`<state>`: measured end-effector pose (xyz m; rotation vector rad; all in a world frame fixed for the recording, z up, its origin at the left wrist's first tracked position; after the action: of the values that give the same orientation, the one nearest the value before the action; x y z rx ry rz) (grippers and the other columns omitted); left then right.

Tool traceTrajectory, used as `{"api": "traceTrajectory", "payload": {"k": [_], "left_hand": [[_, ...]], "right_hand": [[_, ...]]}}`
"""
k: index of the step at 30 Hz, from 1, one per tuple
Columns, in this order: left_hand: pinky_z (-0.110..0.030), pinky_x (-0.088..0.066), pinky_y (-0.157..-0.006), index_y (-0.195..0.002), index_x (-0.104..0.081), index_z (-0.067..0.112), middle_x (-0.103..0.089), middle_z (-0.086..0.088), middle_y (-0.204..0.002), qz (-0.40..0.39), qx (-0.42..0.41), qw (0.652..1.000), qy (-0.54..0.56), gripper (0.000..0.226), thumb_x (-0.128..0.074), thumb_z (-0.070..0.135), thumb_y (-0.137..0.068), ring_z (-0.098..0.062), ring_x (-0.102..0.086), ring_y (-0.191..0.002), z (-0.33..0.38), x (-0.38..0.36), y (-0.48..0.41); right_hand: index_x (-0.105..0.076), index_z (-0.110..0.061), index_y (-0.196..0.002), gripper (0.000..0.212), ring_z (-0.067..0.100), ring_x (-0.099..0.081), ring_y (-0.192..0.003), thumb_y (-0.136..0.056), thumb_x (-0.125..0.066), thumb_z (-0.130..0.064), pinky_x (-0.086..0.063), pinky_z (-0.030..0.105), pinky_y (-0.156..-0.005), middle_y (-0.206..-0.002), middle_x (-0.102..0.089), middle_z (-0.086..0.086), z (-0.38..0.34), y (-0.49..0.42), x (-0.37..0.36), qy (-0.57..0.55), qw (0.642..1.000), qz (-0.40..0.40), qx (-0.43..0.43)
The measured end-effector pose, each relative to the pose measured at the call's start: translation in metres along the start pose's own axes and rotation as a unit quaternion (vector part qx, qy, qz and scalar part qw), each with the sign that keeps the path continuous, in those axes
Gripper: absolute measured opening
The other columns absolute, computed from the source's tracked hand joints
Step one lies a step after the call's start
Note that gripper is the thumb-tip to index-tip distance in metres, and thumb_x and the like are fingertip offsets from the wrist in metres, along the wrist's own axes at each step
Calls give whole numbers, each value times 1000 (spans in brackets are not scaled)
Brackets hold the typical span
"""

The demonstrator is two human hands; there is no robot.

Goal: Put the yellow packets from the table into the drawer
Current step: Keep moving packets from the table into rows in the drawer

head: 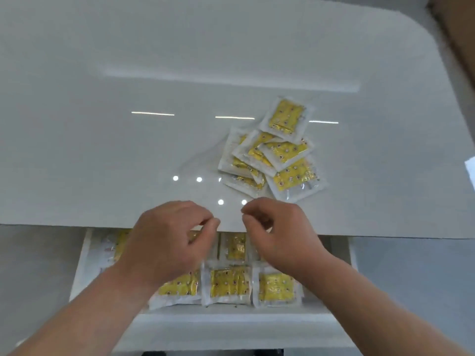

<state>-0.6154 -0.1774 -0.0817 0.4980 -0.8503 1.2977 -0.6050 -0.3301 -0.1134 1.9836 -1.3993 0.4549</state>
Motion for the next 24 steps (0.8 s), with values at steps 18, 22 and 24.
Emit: {"api": "traceTrajectory", "payload": {"k": [18, 22, 24], "left_hand": [[-36, -41, -93, -121, -60, 24, -61, 2, -121, -153, 86, 975, -139, 35, -44, 40, -95, -24, -49, -119, 8, -119, -155], [-32, -39, -72, -94, -61, 18, -60, 3, -87, -99, 115, 978, -143, 20, -55, 36, -90, -23, -54, -89, 5, -109, -167], [-32, -37, -69, -89, -60, 15, -59, 1, -84, -90, 114, 978, -151, 19, -56, 34, -90, -23, -52, -84, 8, -106, -173]], "right_hand": [[-22, -27, -150, 71, 33, -35, -130, -89, -56, -11, -43, 44, -97, -151, -29, 3, 58, -200, 94, 471, 866, -116, 123], [-41, -23, -138, 51, 33, -40, -119, -89, -56, -24, -41, 44, -96, -133, -41, 12, 79, -202, 121, 431, 896, -79, 75], [-47, -18, -130, 49, 34, -41, -119, -86, -61, -32, -40, 44, -98, -129, -45, 12, 92, -202, 137, 374, 925, -50, 31]]}}
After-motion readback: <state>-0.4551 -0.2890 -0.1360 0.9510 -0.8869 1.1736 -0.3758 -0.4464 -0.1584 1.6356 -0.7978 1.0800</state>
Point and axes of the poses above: each hand's wrist, its own y-axis away from the middle knuckle, its own x-axis out of the back of the hand, z = x × y, the point moved 10 cm from there along -y, towards the middle knuckle
